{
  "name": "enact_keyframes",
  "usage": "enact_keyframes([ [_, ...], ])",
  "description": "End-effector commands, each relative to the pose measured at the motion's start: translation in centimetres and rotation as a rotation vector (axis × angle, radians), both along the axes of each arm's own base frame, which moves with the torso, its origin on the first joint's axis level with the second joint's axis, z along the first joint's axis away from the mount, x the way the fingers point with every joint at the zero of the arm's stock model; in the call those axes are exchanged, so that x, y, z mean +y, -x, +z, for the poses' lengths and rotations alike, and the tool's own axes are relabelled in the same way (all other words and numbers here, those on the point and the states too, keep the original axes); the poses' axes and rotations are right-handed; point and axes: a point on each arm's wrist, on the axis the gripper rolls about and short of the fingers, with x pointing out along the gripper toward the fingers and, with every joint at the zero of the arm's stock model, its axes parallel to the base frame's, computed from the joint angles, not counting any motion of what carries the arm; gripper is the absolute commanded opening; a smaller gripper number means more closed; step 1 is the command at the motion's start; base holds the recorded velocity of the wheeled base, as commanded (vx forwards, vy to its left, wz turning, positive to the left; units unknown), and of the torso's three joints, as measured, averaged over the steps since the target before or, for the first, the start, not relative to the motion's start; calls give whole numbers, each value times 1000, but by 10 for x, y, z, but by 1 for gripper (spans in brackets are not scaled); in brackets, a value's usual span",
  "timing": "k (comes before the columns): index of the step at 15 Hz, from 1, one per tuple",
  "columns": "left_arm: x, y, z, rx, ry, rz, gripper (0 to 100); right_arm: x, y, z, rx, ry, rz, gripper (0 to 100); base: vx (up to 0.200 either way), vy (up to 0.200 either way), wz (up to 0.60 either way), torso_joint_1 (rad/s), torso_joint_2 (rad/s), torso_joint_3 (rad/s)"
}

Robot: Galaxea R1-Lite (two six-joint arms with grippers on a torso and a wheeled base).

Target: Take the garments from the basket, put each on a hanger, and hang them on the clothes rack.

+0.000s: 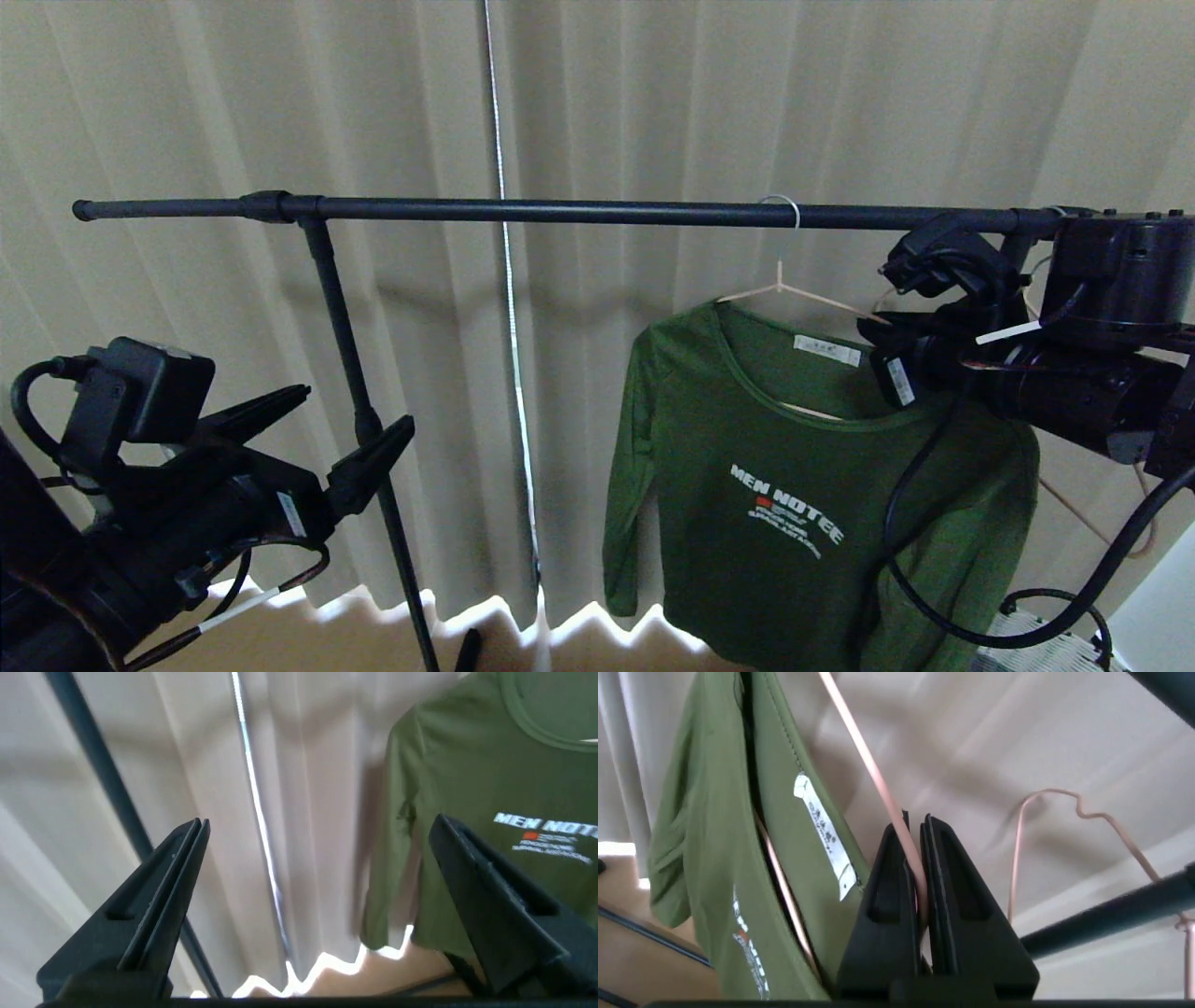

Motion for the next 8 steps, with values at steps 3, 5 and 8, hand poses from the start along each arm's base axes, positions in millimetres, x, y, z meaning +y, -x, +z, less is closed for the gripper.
enact_keyframes([
  [3, 3, 2, 3, -16, 1, 9, 100, 8, 2, 0, -1, -2, 27, 0, 0, 0, 0, 0, 0, 0],
  [5, 3, 2, 3, -17, 1, 9, 100, 8, 2, -1, 2, -1, 30, 0, 0, 0, 0, 0, 0, 0],
  [8, 2, 3, 2, -15, -1, 8, 100, 14, 2, -4, 13, -9, 46, 0, 0, 0, 0, 0, 0, 0],
])
